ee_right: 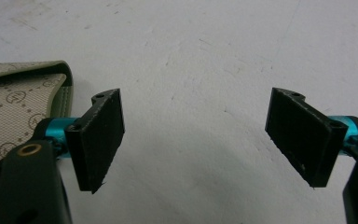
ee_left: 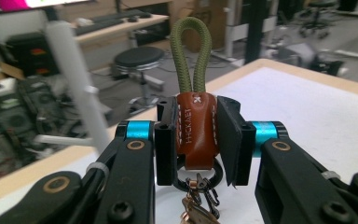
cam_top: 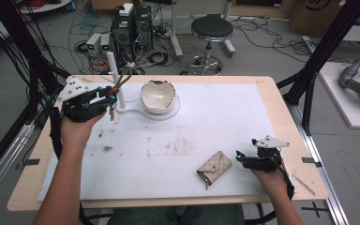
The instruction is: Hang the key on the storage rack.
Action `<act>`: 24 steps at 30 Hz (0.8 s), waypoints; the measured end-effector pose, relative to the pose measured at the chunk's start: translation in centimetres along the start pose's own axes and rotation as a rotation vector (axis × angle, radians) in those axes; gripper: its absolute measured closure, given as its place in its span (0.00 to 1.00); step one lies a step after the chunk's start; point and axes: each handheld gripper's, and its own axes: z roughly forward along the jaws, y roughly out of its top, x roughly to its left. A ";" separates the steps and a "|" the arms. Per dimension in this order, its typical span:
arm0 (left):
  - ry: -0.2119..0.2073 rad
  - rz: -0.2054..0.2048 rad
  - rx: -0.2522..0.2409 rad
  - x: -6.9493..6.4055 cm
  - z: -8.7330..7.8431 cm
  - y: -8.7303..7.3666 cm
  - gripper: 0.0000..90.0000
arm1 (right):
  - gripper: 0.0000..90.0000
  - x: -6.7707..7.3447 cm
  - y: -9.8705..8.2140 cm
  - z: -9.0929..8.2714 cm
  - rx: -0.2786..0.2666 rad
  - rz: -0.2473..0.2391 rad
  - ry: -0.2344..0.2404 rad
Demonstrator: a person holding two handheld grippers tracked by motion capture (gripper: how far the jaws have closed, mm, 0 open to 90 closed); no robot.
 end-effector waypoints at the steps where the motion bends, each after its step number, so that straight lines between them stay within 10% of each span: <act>1: 0.014 -0.003 -0.005 0.2 -0.1 0.1 0.77 | 0.22 0.0 0.0 0.0 -0.001 -0.001 0.000; 24: 0.143 -0.041 0.047 3.3 0.7 -1.7 0.77 | 0.22 -0.1 -0.1 0.0 0.002 0.003 -0.002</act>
